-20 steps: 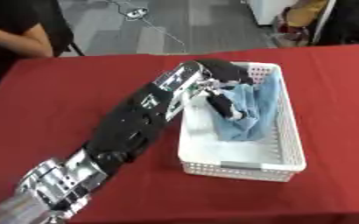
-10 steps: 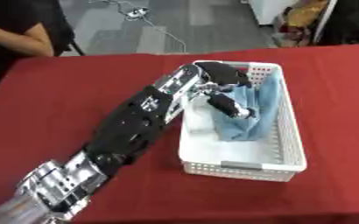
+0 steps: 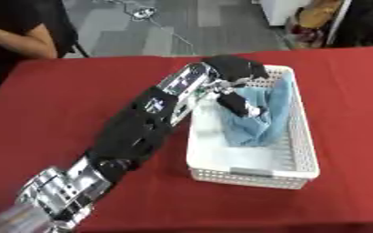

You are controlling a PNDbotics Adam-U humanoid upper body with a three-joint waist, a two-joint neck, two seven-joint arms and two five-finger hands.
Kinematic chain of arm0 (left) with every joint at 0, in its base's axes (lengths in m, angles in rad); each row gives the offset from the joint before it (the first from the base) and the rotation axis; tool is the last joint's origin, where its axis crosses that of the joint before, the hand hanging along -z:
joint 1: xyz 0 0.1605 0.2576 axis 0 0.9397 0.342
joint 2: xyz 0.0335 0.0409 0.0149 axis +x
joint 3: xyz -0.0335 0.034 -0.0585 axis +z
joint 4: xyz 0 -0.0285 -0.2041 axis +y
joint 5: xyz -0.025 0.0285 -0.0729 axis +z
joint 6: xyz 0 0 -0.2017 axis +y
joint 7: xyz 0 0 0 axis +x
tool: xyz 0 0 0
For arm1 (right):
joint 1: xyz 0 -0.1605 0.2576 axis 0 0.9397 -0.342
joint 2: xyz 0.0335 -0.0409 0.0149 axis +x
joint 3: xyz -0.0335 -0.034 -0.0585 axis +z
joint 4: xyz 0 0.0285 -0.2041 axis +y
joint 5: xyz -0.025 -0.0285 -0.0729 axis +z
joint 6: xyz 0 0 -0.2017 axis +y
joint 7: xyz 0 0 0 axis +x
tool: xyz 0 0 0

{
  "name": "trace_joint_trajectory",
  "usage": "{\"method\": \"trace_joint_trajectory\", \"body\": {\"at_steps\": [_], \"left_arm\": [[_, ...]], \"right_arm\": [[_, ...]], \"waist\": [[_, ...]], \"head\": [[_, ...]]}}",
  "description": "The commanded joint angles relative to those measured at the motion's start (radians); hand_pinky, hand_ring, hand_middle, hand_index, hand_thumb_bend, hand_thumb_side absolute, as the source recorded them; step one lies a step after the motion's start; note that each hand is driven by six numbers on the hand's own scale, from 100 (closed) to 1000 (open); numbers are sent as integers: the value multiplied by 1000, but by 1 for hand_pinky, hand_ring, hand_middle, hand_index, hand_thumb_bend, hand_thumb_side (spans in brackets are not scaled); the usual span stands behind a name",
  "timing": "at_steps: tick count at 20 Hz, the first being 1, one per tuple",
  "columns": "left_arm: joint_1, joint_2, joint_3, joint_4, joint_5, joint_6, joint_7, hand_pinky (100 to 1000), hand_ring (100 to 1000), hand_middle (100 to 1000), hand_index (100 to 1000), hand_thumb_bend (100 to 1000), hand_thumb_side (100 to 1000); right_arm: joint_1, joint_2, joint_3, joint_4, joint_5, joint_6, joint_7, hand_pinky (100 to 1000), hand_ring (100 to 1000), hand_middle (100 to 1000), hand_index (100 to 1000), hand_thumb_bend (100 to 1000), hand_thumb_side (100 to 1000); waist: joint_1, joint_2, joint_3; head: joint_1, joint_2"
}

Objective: Pick up objects on the table and place them in the box.

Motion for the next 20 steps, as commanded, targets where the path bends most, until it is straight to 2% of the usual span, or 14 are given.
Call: {"method": "trace_joint_trajectory", "body": {"at_steps": [1, 4, 9, 13, 16, 17, 20], "left_arm": [[-21, 18, 13, -46, 61, 38, 209, 823, 892, 982, 1000, 100, 571], [-20, 22, 2, -46, 75, 44, 264, 831, 894, 983, 1000, 100, 573], [-3, 29, 12, -63, 68, 51, 272, 845, 899, 986, 1000, 100, 571], [54, 65, 53, -158, 97, 68, 319, 812, 865, 961, 986, 100, 537], [152, 126, 119, -329, 159, 81, 450, 746, 814, 908, 922, 100, 484], [189, 146, 142, -385, 180, 85, 502, 696, 777, 868, 873, 163, 466], [324, 202, 233, -536, 244, 102, 691, 658, 747, 832, 830, 207, 478]], "right_arm": [[-9, -13, -5, -15, 3, 0, -2, 841, 871, 841, 949, 100, 1000], [-9, -13, -5, -15, 3, 0, -2, 841, 871, 841, 949, 100, 1000], [-7, -14, -5, -15, 4, 0, -2, 841, 871, 841, 949, 100, 1000], [-8, -13, -8, -15, 6, 1, -5, 840, 871, 840, 949, 100, 1000], [-7, -15, -13, -15, 11, 2, -10, 840, 871, 841, 949, 100, 1000], [-7, -15, -15, -15, 13, 2, -11, 840, 871, 840, 949, 100, 1000], [-5, -17, -24, -15, 20, 2, -21, 840, 871, 840, 949, 100, 1000]], "waist": [[-6, -9, 3], [-6, -10, 3], [-5, -11, 6], [-4, -10, 10], [-2, -9, 15], [-2, -8, 16], [-3, -5, 23]], "head": [[-3, -2], [-3, -2], [-5, -2], [-12, -2], [-29, -2], [-34, -2], [-56, -2]]}}
